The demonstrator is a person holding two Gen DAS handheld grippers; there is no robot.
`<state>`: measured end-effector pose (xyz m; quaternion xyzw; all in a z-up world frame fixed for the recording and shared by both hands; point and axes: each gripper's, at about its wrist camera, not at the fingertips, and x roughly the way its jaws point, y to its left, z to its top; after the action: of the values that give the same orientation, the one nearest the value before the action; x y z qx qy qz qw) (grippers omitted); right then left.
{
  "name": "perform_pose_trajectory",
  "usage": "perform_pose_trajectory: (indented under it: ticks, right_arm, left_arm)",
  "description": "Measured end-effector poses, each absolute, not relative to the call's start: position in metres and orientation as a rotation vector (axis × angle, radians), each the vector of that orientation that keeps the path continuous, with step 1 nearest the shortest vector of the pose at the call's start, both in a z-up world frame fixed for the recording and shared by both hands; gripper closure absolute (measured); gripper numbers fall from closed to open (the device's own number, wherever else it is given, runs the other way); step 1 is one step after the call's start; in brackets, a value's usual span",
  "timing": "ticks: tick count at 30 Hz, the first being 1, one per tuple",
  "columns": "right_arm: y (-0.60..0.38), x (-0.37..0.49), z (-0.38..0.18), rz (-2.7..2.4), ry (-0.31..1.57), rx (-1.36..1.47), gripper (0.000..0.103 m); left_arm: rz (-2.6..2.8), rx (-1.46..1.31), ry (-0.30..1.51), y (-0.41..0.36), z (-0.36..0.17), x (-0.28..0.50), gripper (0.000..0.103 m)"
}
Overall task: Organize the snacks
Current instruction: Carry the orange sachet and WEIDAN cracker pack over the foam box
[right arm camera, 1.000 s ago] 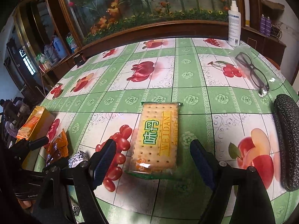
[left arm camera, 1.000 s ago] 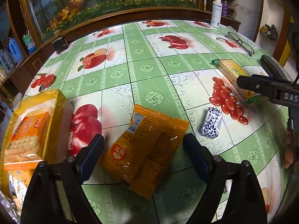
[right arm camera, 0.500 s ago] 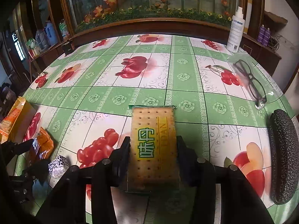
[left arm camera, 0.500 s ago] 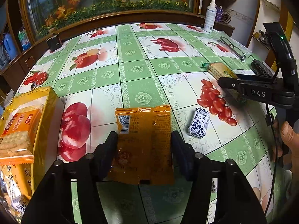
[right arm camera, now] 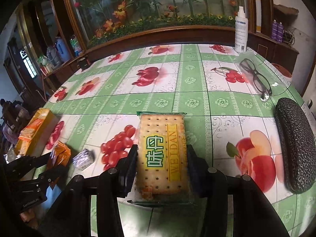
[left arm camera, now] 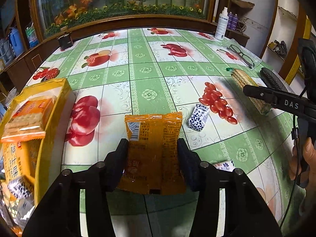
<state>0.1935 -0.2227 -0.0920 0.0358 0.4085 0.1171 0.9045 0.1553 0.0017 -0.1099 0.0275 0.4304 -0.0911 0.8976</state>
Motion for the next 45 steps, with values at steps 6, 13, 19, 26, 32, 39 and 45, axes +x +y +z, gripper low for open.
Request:
perform_pose_trajectory:
  ticks: [6,13,19,26,32,39,45]
  right_arm:
    - [-0.212,0.165,-0.082,0.278,0.829,0.047,0.055]
    - [-0.191,0.132,-0.074,0.318,0.807,-0.007,0.055]
    - [-0.172,0.112,-0.066,0.352,0.798,-0.046,0.055]
    - [-0.144,0.092,-0.05,0.394,0.762,-0.103,0.055]
    - [-0.119,0.082,-0.046,0.436,0.749,-0.144,0.055]
    - [-0.091,0.073,-0.041,0.477,0.732,-0.192,0.055]
    - [-0.076,0.066,-0.039,0.485,0.716,-0.229,0.055]
  left_arm:
    - [-0.156,0.062,0.849,0.003,-0.096,0.135,0.055]
    - [-0.134,0.047,0.822,0.007,-0.085,0.113,0.055]
    - [-0.114,0.043,0.798,0.012,-0.074,0.096,0.055]
    - [-0.08,0.02,0.773,0.03,-0.066,0.077,0.055]
    - [-0.05,0.002,0.75,0.046,-0.059,0.065,0.055]
    - [-0.03,-0.018,0.728,0.06,-0.054,0.054,0.055]
    - [-0.017,-0.034,0.719,0.072,-0.053,0.047,0.055]
